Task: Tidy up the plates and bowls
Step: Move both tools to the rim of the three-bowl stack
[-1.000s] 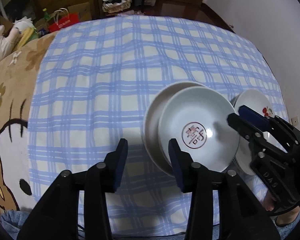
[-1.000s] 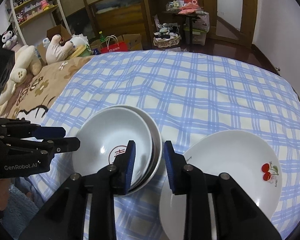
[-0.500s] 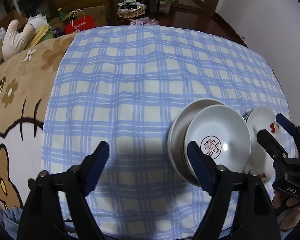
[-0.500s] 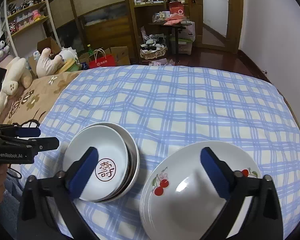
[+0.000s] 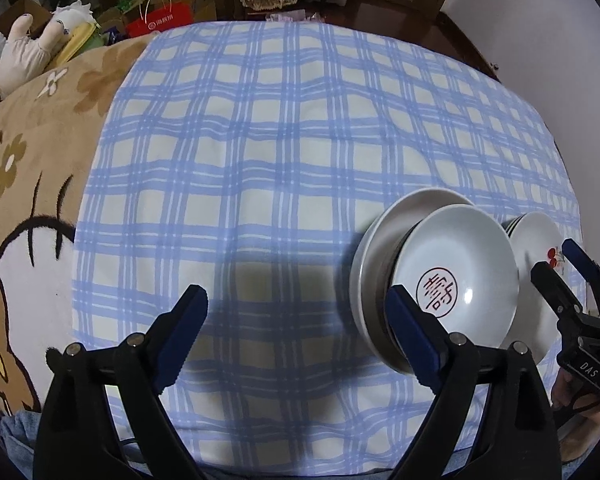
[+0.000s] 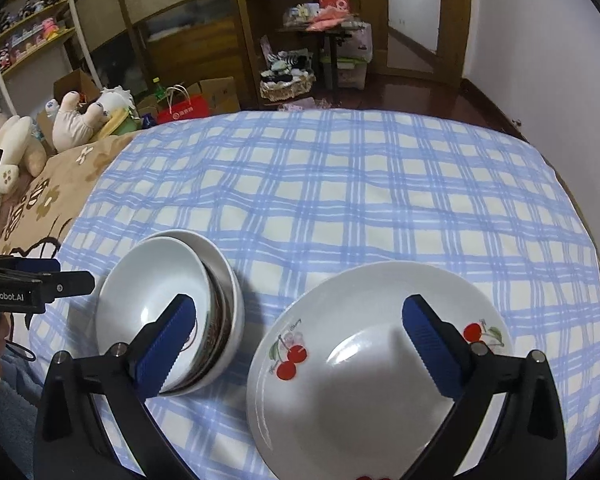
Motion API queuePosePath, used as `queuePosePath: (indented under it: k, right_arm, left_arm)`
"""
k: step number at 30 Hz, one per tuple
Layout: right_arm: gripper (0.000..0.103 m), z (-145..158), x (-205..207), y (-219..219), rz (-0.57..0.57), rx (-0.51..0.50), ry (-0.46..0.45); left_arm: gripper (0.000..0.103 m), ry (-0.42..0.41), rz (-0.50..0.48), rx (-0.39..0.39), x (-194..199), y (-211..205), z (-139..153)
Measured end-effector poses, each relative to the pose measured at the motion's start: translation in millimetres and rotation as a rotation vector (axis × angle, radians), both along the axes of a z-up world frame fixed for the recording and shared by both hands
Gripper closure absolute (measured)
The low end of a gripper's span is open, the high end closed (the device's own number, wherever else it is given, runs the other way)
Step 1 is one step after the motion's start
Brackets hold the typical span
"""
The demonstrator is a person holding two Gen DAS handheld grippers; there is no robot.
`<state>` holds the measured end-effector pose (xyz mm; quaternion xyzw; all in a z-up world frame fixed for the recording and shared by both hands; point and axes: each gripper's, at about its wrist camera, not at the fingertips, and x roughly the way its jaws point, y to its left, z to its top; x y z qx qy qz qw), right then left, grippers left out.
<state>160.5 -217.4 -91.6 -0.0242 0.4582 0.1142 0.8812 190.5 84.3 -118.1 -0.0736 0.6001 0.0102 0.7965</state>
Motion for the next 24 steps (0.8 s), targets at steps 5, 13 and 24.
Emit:
queuePosePath:
  k: [5, 13, 24]
  right_arm:
    - [0.0, -3.6, 2.9, -4.7, -0.027, -0.007, 0.035]
    - [0.0, -12.7, 5.6, -11.1, -0.046, 0.022, 0.076]
    - [0.0, -20.5, 7.6, -6.3, -0.048, -0.034, 0.088]
  left_arm:
    - [0.014, 0.019, 0.026, 0.003, 3.7, 4.9, -4.2]
    - [0.014, 0.046, 0.018, 0.004, 9.5, 1.4, -10.6]
    - [0.014, 0.08, 0.028, 0.024, 15.4, -0.4, -19.0]
